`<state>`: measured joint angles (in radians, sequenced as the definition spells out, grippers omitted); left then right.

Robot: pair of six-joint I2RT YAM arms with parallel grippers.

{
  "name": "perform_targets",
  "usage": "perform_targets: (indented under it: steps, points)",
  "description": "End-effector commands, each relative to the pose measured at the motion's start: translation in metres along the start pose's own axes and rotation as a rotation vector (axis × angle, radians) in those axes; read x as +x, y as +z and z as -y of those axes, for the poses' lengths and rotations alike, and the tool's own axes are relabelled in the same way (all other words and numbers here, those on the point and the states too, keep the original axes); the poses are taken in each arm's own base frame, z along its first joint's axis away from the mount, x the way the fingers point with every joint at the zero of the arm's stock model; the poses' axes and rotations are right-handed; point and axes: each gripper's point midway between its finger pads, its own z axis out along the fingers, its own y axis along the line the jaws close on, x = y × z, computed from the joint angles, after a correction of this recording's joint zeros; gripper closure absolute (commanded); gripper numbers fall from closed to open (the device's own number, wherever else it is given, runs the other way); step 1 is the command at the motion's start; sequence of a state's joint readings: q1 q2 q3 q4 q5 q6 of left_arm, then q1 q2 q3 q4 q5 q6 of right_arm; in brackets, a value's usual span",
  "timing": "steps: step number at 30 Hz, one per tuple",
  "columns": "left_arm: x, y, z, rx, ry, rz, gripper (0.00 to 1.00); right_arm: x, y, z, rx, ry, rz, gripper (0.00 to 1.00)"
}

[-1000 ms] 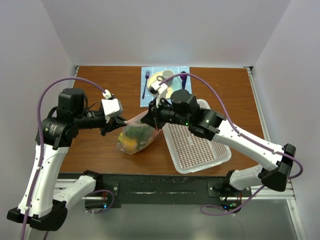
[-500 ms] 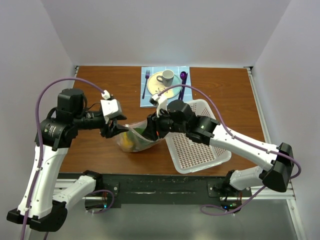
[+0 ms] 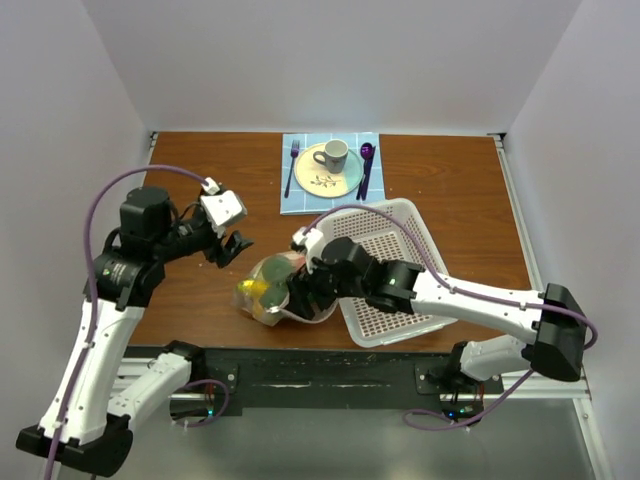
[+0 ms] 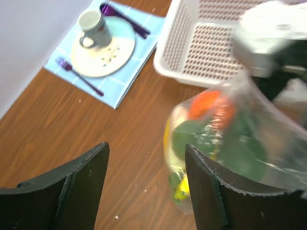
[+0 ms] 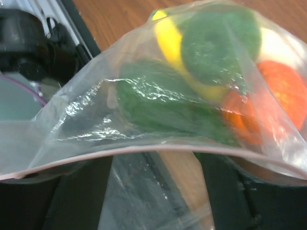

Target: Open the zip-top bag and remove the fake food

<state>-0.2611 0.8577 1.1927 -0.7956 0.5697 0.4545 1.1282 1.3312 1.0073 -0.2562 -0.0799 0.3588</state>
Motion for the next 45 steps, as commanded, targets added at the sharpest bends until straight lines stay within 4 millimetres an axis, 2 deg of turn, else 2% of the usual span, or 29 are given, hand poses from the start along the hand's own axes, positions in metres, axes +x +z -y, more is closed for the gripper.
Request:
perform_targets:
  steps: [1, 2, 3, 5, 6, 7, 9, 10, 12, 14, 15, 16, 17, 19, 21, 22, 29, 31, 32, 33, 34, 35, 37, 40, 41, 42, 43, 44, 45]
  points:
    - [0.081, 0.039, -0.024, -0.093, -0.095, -0.200, 0.32, 0.002, 0.000, -0.021, -0.029, -0.110, 0.082, 0.11]
    - [0.093, 0.046, -0.025, -0.091, -0.104, -0.218, 0.34, 0.010, 0.005, -0.020, -0.023, -0.127, 0.084, 0.06]
    - [0.119, 0.054, -0.019, -0.073, -0.136, -0.269, 0.35, 0.014, 0.008, -0.020, -0.013, -0.148, 0.086, 0.02]
    - [0.133, 0.061, -0.020, -0.073, -0.142, -0.287, 0.36, 0.020, 0.013, -0.020, 0.013, -0.176, 0.108, 0.01]
    - [0.148, 0.065, -0.018, -0.064, -0.159, -0.319, 0.37, 0.032, 0.017, -0.014, 0.036, -0.191, 0.096, 0.01]
    - [0.154, 0.068, -0.019, -0.063, -0.159, -0.329, 0.37, 0.041, 0.019, -0.017, 0.038, -0.212, 0.086, 0.01]
    - [0.168, 0.073, -0.023, -0.065, -0.177, -0.350, 0.38, 0.043, 0.025, -0.011, 0.082, -0.245, 0.140, 0.01]
    - [0.172, 0.076, -0.023, -0.056, -0.181, -0.352, 0.38, 0.048, 0.027, -0.017, 0.082, -0.273, 0.154, 0.01]
    - [0.186, 0.078, -0.026, -0.046, -0.215, -0.382, 0.38, 0.051, 0.031, -0.006, 0.179, -0.334, 0.211, 0.01]
    - [0.193, 0.080, -0.022, -0.007, -0.249, -0.388, 0.37, 0.055, 0.034, -0.008, 0.225, -0.381, 0.253, 0.01]
    - [0.200, 0.081, -0.023, 0.005, -0.277, -0.403, 0.37, 0.054, 0.035, 0.000, 0.290, -0.407, 0.268, 0.01]
    - [0.201, 0.082, -0.016, 0.041, -0.304, -0.401, 0.35, 0.064, 0.044, 0.001, 0.311, -0.433, 0.249, 0.01]
    - [0.208, 0.084, -0.012, 0.070, -0.332, -0.416, 0.34, 0.064, 0.047, 0.002, 0.329, -0.445, 0.247, 0.01]
    - [0.208, 0.085, -0.006, 0.121, -0.340, -0.425, 0.32, 0.075, 0.060, 0.007, 0.377, -0.479, 0.226, 0.01]
    - [0.209, 0.085, -0.002, 0.162, -0.343, -0.431, 0.30, 0.077, 0.067, 0.005, 0.395, -0.508, 0.223, 0.01]
    - [0.209, 0.083, 0.007, 0.209, -0.360, -0.434, 0.28, 0.083, 0.073, 0.006, 0.402, -0.524, 0.211, 0.01]
    - [0.218, 0.083, 0.033, 0.415, -0.405, -0.474, 0.20, 0.084, 0.084, 0.003, 0.423, -0.524, 0.216, 0.01]
    - [0.217, 0.081, 0.042, 0.476, -0.410, -0.467, 0.37, 0.086, 0.083, 0.003, 0.420, -0.517, 0.214, 0.01]
    - [0.217, 0.083, 0.042, 0.491, -0.419, -0.467, 0.52, 0.087, 0.083, 0.005, 0.423, -0.511, 0.213, 0.02]
    - [0.218, 0.084, 0.043, 0.499, -0.421, -0.470, 0.86, 0.088, 0.083, 0.005, 0.422, -0.510, 0.211, 0.02]
    - [0.220, 0.082, 0.043, 0.505, -0.430, -0.488, 0.97, 0.091, 0.082, 0.006, 0.419, -0.508, 0.206, 0.03]
    - [0.222, 0.083, 0.040, 0.506, -0.435, -0.503, 1.00, 0.092, 0.082, 0.005, 0.412, -0.504, 0.203, 0.05]
    - [0.224, 0.079, 0.037, 0.501, -0.434, -0.526, 1.00, 0.093, 0.081, 0.006, 0.411, -0.503, 0.191, 0.09]
    - [0.225, 0.071, 0.015, 0.426, -0.390, -0.536, 1.00, 0.092, 0.078, 0.003, 0.391, -0.499, 0.189, 0.21]
    - [0.222, 0.067, 0.003, 0.382, -0.368, -0.534, 1.00, 0.093, 0.077, 0.002, 0.388, -0.499, 0.189, 0.32]
    - [0.225, 0.063, -0.005, 0.349, -0.345, -0.553, 1.00, 0.090, 0.076, 0.001, 0.383, -0.497, 0.192, 0.39]
    - [0.225, 0.059, -0.012, 0.326, -0.342, -0.557, 1.00, 0.091, 0.076, 0.002, 0.383, -0.498, 0.188, 0.46]
    - [0.222, 0.058, -0.017, 0.315, -0.317, -0.556, 1.00, 0.091, 0.076, 0.001, 0.378, -0.499, 0.184, 0.60]
    - [0.224, 0.054, -0.020, 0.301, -0.307, -0.576, 1.00, 0.093, 0.076, 0.000, 0.369, -0.504, 0.172, 0.67]
